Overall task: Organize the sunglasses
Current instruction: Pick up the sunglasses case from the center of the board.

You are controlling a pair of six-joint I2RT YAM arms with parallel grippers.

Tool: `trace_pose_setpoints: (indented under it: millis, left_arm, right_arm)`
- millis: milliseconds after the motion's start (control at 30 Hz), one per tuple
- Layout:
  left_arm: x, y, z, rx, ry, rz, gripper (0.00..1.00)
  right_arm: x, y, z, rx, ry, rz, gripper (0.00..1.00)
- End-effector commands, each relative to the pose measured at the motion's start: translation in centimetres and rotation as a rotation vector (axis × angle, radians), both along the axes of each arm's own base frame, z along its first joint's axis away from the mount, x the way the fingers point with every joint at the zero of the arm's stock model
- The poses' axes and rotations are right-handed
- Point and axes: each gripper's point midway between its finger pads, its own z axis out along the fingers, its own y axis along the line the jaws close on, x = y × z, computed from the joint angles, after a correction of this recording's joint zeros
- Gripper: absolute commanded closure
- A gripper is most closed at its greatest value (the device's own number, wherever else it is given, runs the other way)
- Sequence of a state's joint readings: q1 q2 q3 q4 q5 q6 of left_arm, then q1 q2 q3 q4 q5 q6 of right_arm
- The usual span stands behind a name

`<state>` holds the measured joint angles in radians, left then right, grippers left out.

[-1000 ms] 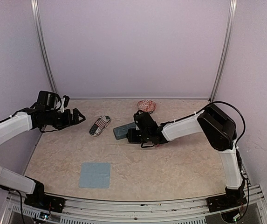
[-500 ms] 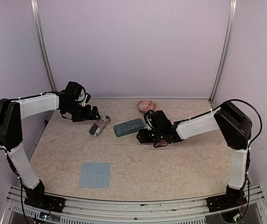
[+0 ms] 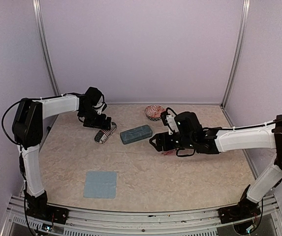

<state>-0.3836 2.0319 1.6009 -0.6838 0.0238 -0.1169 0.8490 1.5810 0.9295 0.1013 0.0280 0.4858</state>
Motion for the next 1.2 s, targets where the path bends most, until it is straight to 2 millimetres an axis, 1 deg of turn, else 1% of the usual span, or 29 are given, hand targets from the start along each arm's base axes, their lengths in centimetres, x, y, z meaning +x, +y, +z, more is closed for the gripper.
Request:
trace_pose_setpoints:
  millis: [0, 100, 300, 467, 633, 800, 967, 1067, 1100, 1167]
  left_arm:
    - [0.2, 0.6, -1.4, 0.103, 0.022, -0.047, 0.06]
    - [0.2, 0.8, -2.0, 0.135, 0.03, -0.058, 0.1]
    - [-0.1, 0.4, -3.4, 0.162, 0.048, -0.078, 0.16]
    - [-0.4, -0.7, -3.9, 0.173, 0.045, -0.103, 0.18]
    - [-0.5, -1.0, -4.3, 0.193, 0.041, -0.108, 0.21]
    - [-0.2, -0.6, -4.4, 0.226, 0.029, -0.095, 0.26]
    - [0.2, -0.2, -4.2, 0.249, 0.016, -0.078, 0.38]
    - [0.3, -0.1, -4.0, 0.25, 0.009, -0.07, 0.49]
    - [0.4, 0.0, -3.9, 0.252, 0.006, -0.064, 0.55]
    - [0.5, -0.1, -3.5, 0.244, -0.004, -0.055, 0.72]
  right_arm:
    - [-1.0, -1.5, -0.2, -0.039, -0.009, -0.01, 0.24]
    - [-1.3, -2.0, -0.6, -0.045, -0.006, -0.011, 0.24]
    - [-1.6, -1.9, -1.1, -0.044, 0.003, 0.001, 0.24]
    - [-1.8, -1.8, -1.2, -0.046, 0.003, 0.005, 0.24]
    - [-1.9, -1.7, -1.6, -0.05, 0.008, 0.007, 0.24]
    - [-1.9, -1.6, -1.8, -0.053, 0.014, 0.006, 0.25]
    - [-1.9, -1.4, -1.7, -0.053, 0.012, 0.007, 0.26]
    - [-1.9, -1.4, -1.9, -0.06, 0.015, 0.007, 0.27]
    - [-1.9, -1.3, -2.0, -0.059, 0.017, 0.009, 0.27]
    - [-2.0, -1.2, -1.8, -0.052, 0.017, 0.013, 0.27]
